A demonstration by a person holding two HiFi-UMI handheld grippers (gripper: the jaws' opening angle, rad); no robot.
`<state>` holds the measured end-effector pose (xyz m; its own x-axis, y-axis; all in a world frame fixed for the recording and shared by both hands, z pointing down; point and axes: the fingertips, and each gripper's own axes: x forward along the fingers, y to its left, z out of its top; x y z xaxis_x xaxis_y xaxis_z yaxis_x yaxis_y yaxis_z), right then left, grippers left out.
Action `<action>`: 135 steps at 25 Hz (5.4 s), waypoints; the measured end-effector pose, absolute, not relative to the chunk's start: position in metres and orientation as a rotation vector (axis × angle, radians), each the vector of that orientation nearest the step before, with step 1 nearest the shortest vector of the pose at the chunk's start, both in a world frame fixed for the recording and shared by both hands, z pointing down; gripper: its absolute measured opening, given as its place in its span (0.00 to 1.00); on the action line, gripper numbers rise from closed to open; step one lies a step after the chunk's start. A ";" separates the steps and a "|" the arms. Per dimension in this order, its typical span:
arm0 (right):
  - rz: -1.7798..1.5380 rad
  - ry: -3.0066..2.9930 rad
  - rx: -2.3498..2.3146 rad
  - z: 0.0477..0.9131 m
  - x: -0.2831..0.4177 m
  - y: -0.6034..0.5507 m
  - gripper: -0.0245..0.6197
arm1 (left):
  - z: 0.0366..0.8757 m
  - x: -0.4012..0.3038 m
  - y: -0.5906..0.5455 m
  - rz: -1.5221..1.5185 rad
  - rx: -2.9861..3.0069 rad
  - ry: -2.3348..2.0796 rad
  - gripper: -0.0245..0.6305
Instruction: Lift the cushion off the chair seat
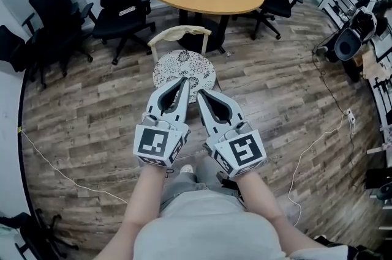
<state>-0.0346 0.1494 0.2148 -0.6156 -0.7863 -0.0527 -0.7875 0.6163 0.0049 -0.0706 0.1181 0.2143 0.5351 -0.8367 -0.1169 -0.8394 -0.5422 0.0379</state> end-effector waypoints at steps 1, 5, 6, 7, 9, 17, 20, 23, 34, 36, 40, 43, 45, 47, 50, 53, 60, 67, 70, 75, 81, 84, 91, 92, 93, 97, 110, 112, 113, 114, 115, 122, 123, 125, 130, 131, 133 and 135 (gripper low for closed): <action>0.056 2.792 -1.367 0.217 -0.035 0.145 0.08 | 0.215 -0.072 0.113 0.189 -2.733 1.496 0.04; 0.119 2.838 -1.397 0.226 -0.035 0.123 0.08 | 0.221 -0.074 0.091 0.185 -2.737 1.518 0.04; 0.117 2.846 -1.390 0.227 -0.037 0.118 0.08 | 0.223 -0.074 0.086 0.181 -2.739 1.523 0.04; 0.112 2.853 -1.376 0.229 -0.038 0.113 0.08 | 0.225 -0.074 0.081 0.176 -2.743 1.528 0.04; 0.106 2.868 -1.323 0.230 -0.042 0.104 0.08 | 0.229 -0.072 0.069 0.163 -2.749 1.535 0.04; 0.062 2.853 -1.273 0.239 -0.030 0.038 0.08 | 0.244 -0.059 0.009 0.128 -2.750 1.561 0.04; 0.024 2.859 -1.262 0.247 -0.022 0.007 0.08 | 0.252 -0.054 -0.019 0.110 -2.756 1.581 0.04; -0.021 2.877 -1.211 0.256 -0.015 -0.023 0.08 | 0.260 -0.049 -0.049 0.104 -2.758 1.618 0.04; -0.142 2.895 -1.162 0.277 0.017 -0.106 0.08 | 0.283 -0.032 -0.131 0.067 -2.751 1.716 0.04; -0.151 2.896 -1.142 0.280 0.021 -0.118 0.08 | 0.289 -0.030 -0.142 0.067 -2.751 1.731 0.04; -0.193 2.876 -1.126 0.287 0.032 -0.138 0.08 | 0.298 -0.023 -0.159 0.058 -2.751 1.743 0.04; -0.183 2.876 -1.122 0.294 0.033 -0.146 0.08 | 0.307 -0.023 -0.170 0.053 -2.755 1.747 0.04; -0.183 2.873 -1.110 0.300 0.031 -0.153 0.09 | 0.315 -0.024 -0.178 0.047 -2.760 1.753 0.04; -0.198 2.874 -1.097 0.307 0.028 -0.160 0.22 | 0.325 -0.026 -0.186 0.037 -2.769 1.758 0.04; -0.213 2.877 -1.122 0.320 0.027 -0.171 0.29 | 0.341 -0.027 -0.194 0.023 -2.794 1.752 0.04; -0.238 2.880 -1.155 0.336 0.027 -0.183 0.32 | 0.357 -0.028 -0.203 0.012 -2.819 1.739 0.04; -0.295 2.950 -1.194 0.384 0.018 -0.203 0.32 | 0.400 -0.032 -0.227 0.002 -2.861 1.724 0.04; -0.319 2.980 -1.331 0.443 0.015 -0.223 0.34 | 0.443 -0.037 -0.244 -0.001 -2.905 1.709 0.04; -0.387 2.981 -1.412 0.482 0.023 -0.231 0.34 | 0.463 -0.037 -0.248 -0.013 -2.916 1.692 0.04; -0.545 2.951 -1.545 0.547 0.042 -0.240 0.37 | 0.500 -0.036 -0.254 -0.032 -2.948 1.667 0.04; -0.643 2.972 -1.647 0.617 0.060 -0.246 0.37 | 0.548 -0.031 -0.262 -0.044 -3.003 1.657 0.04; -0.706 2.974 -1.697 0.649 0.069 -0.249 0.37 | 0.568 -0.030 -0.263 -0.069 -3.019 1.659 0.04; -0.841 2.998 -1.765 0.715 0.083 -0.254 0.37 | 0.605 -0.025 -0.263 -0.107 -3.050 1.655 0.04; -0.862 2.994 -1.787 0.724 0.086 -0.255 0.37 | 0.610 -0.024 -0.264 -0.114 -3.053 1.656 0.04; -0.884 2.988 -1.813 0.734 0.089 -0.255 0.37 | 0.614 -0.023 -0.264 -0.120 -3.055 1.656 0.04; -1.022 2.978 -1.874 0.776 0.102 -0.256 0.38 | 0.627 -0.021 -0.264 -0.122 -3.062 1.661 0.04; -1.322 3.061 -1.853 0.860 0.117 -0.255 0.38 | 0.658 -0.025 -0.264 -0.151 -3.074 1.701 0.04; -1.340 3.061 -1.833 0.864 0.116 -0.255 0.38 | 0.662 -0.026 -0.264 -0.155 -3.076 1.706 0.04; -1.345 3.066 -1.820 0.865 0.116 -0.255 0.38 | 0.663 -0.027 -0.263 -0.157 -3.078 1.709 0.04; -1.343 3.081 -1.804 0.865 0.114 -0.254 0.36 | 0.664 -0.028 -0.262 -0.158 -3.080 1.713 0.04; -1.333 3.103 -1.789 0.866 0.112 -0.254 0.33 | 0.665 -0.029 -0.261 -0.156 -3.082 1.718 0.04; -1.268 3.189 -1.786 0.858 0.107 -0.251 0.17 | 0.661 -0.029 -0.259 -0.152 -3.079 1.730 0.04; -1.263 3.195 -1.787 0.856 0.107 -0.250 0.14 | 0.659 -0.029 -0.259 -0.152 -3.077 1.730 0.04; -1.258 3.193 -1.800 0.852 0.106 -0.249 0.12 | 0.657 -0.030 -0.259 -0.151 -3.071 1.735 0.04; -1.206 3.159 -1.826 0.833 0.103 -0.244 0.11 | 0.645 -0.039 -0.259 -0.141 -3.051 1.744 0.04; -1.192 3.159 -1.826 0.828 0.102 -0.242 0.11 | 0.642 -0.040 -0.258 -0.140 -3.046 1.746 0.04; -1.167 3.162 -1.822 0.819 0.101 -0.239 0.10 | 0.636 -0.042 -0.257 -0.134 -3.037 1.752 0.04; -1.143 3.166 -1.822 0.811 0.100 -0.237 0.10 | 0.629 -0.043 -0.256 -0.125 -3.029 1.759 0.04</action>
